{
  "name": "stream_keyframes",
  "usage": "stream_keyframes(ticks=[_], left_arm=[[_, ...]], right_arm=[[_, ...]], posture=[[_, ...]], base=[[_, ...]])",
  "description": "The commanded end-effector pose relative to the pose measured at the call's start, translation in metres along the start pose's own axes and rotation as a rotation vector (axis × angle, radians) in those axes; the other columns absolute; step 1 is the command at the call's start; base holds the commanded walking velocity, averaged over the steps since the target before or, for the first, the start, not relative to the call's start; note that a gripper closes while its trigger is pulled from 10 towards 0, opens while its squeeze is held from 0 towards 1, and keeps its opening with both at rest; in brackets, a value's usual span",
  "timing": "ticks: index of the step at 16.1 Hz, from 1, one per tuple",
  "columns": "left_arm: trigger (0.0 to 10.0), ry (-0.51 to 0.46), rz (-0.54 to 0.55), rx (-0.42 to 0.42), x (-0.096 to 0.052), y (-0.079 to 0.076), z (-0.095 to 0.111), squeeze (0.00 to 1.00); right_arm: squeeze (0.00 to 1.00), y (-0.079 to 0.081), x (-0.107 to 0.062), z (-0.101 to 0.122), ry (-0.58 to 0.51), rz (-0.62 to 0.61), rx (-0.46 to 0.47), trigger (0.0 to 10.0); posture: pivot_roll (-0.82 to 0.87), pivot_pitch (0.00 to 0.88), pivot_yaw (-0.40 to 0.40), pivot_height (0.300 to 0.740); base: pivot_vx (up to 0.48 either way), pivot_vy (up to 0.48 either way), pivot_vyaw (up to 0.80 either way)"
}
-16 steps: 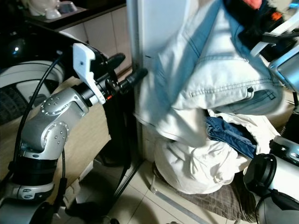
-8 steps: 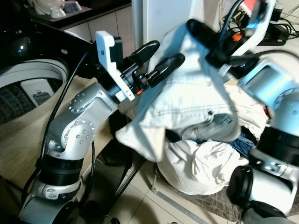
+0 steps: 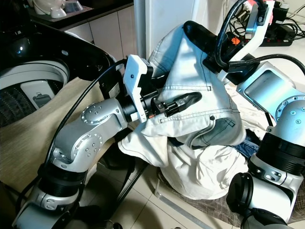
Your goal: Clothes washing
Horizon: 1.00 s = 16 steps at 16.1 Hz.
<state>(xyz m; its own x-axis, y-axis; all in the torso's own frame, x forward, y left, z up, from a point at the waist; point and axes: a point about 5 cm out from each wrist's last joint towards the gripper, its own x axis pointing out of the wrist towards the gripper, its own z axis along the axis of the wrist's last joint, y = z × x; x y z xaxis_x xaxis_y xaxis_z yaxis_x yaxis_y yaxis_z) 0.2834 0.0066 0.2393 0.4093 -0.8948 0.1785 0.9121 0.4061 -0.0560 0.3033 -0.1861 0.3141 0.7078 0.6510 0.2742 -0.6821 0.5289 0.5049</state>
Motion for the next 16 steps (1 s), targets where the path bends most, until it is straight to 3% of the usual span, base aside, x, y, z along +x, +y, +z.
stream_keyframes(ticks=[1, 2, 3, 8, 16], left_arm=[[10.0, 0.023, -0.002, -0.013, 0.001, -0.004, -0.005, 0.08], [3.3, 0.025, 0.020, -0.015, 0.000, -0.003, -0.006, 0.00], [0.0, 0.020, 0.048, -0.023, 0.000, 0.000, -0.006, 0.00], [0.0, 0.002, 0.119, -0.019, -0.004, 0.012, -0.003, 0.00], [0.0, 0.010, 0.133, -0.029, -0.006, 0.015, -0.004, 0.00]], right_arm=[[0.00, 0.012, 0.000, 0.007, -0.026, 0.047, -0.034, 0.0], [0.00, 0.013, 0.000, 0.006, -0.024, 0.045, -0.035, 0.0], [0.00, 0.013, -0.001, 0.006, -0.024, 0.043, -0.035, 0.0], [0.00, 0.013, 0.000, 0.003, -0.019, 0.037, -0.032, 0.0], [0.00, 0.014, 0.001, 0.001, -0.011, 0.036, -0.036, 0.0]], posture=[[-0.12, 0.000, 0.033, 0.740], [-0.12, 0.000, 0.033, 0.740], [-0.12, 0.000, 0.032, 0.740], [-0.12, 0.000, 0.032, 0.740], [-0.12, 0.000, 0.031, 0.740]], base=[[0.000, 0.000, 0.00], [0.000, 0.000, 0.00], [0.000, 0.000, 0.00], [0.000, 0.000, 0.00], [0.000, 0.000, 0.00]])
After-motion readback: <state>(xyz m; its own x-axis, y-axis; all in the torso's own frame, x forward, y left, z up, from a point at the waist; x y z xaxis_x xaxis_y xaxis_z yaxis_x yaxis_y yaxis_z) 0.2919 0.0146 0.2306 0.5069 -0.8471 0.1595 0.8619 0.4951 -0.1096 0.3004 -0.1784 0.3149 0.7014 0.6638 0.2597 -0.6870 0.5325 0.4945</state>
